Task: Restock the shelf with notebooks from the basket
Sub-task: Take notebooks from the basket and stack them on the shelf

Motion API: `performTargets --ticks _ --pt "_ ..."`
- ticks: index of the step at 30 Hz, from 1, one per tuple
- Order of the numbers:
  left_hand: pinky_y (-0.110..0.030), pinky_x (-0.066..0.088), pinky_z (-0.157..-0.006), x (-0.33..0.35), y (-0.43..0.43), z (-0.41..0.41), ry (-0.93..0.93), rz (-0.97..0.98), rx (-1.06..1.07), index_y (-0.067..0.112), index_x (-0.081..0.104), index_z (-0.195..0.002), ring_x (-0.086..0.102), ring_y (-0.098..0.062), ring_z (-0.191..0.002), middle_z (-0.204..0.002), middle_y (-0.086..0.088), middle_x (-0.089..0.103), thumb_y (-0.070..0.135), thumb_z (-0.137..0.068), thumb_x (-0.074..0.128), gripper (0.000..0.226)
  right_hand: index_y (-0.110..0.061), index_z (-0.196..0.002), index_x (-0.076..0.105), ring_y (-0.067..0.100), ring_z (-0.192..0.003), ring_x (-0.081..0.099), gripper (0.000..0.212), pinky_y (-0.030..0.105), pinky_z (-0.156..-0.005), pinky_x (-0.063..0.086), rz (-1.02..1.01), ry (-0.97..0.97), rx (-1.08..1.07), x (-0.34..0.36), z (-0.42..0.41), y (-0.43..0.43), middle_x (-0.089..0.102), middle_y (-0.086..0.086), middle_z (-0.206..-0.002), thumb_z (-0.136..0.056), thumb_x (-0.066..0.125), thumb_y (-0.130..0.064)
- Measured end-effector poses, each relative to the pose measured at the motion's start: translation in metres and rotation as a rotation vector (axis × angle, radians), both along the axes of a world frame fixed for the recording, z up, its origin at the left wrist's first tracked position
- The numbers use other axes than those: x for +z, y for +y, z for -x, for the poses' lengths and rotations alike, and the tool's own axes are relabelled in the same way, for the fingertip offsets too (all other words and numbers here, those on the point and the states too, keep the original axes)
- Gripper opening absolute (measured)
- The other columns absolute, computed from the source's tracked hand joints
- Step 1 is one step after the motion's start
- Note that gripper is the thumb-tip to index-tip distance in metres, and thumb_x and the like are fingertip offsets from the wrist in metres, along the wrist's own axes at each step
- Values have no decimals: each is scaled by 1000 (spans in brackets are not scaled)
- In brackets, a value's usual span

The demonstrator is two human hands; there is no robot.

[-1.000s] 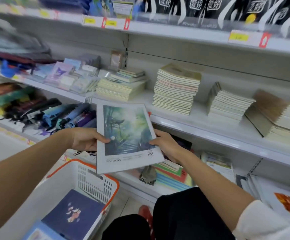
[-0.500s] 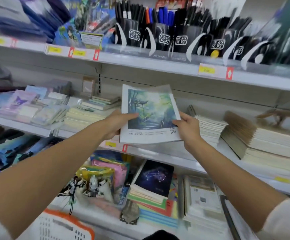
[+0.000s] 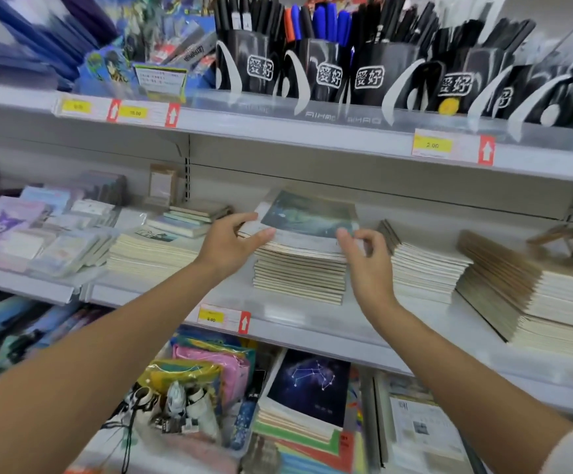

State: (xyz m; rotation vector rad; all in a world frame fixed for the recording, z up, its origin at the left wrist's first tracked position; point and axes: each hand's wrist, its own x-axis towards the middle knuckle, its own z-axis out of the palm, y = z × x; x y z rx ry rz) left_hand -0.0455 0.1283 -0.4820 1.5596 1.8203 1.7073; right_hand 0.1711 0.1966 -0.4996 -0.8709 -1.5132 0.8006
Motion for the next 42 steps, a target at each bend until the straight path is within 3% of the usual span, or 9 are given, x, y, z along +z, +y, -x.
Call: performTargets --ticks 3,8,11,17,23,34,37,39,42 --pt "-23 39 -97 -8 11 7 35 72 -69 23 47 -142 49 -12 -122 -139 9 49 48 -80 70 71 -26 -123 50 1 -116 44 51 10 -96 33 -176 -254 -3 -18 -2 7 48 -11 -128 -84 63 -55" --pt "-16 40 -95 -6 39 17 163 140 -120 21 32 -151 50 -13 -122 -145 7 45 39 -83 70 80 -17 -124 56 19 -120 48 49 46 -107 35 -283 -402 -151 -13 2 34 53 -2 -125 -89 57 -51" --pt "-4 40 -85 7 55 19 161 92 -77 17 45 -144 57 -5 -108 -131 9 54 47 -80 71 75 -18 -112 64 20 -110 52 49 46 -101 40 -240 -363 -233 2 9 51 58 1 -114 -89 51 -60" --pt "-26 48 -92 20 94 25 98 -22 69 13 72 -114 62 -13 -105 -110 2 71 53 -78 70 53 -17 -101 63 28 -104 53 51 42 -97 42 -166 -398 -278 21 27 83 54 8 -110 -89 47 -63" --pt "-10 41 -53 15 124 30 27 -95 176 20 77 -94 63 3 -68 -71 21 66 58 -70 74 45 -19 -98 59 18 -96 59 38 31 -83 46 -162 -267 -190 11 30 102 63 0 -102 -93 48 -55" --pt "-20 33 -91 13 121 42 144 90 -45 19 50 -140 51 -20 -121 -128 -4 60 43 -100 41 47 -11 -86 55 24 -64 52 22 28 -53 33 -173 -334 -234 12 31 110 57 6 -71 -96 42 -27" --pt "-26 29 -102 9 112 24 35 147 -29 19 29 -151 37 -25 -137 -149 -6 40 41 -104 30 52 -10 -86 61 33 -98 56 26 37 -80 41 -205 -587 -346 24 28 102 58 18 -104 -95 42 -24" --pt "-30 34 -104 3 100 15 -133 88 -26 13 42 -143 44 -29 -132 -142 -11 49 31 -105 33 44 -16 -113 64 38 -136 31 37 46 -110 23 -240 -875 -489 27 28 94 36 23 -145 -101 35 -34" --pt "-40 50 -91 -10 72 10 -266 -19 134 6 66 -109 61 -36 -104 -110 -18 67 19 -101 42 29 -11 -129 53 32 -143 20 47 46 -116 10 -493 -968 -517 20 34 66 31 18 -151 -104 26 -39"
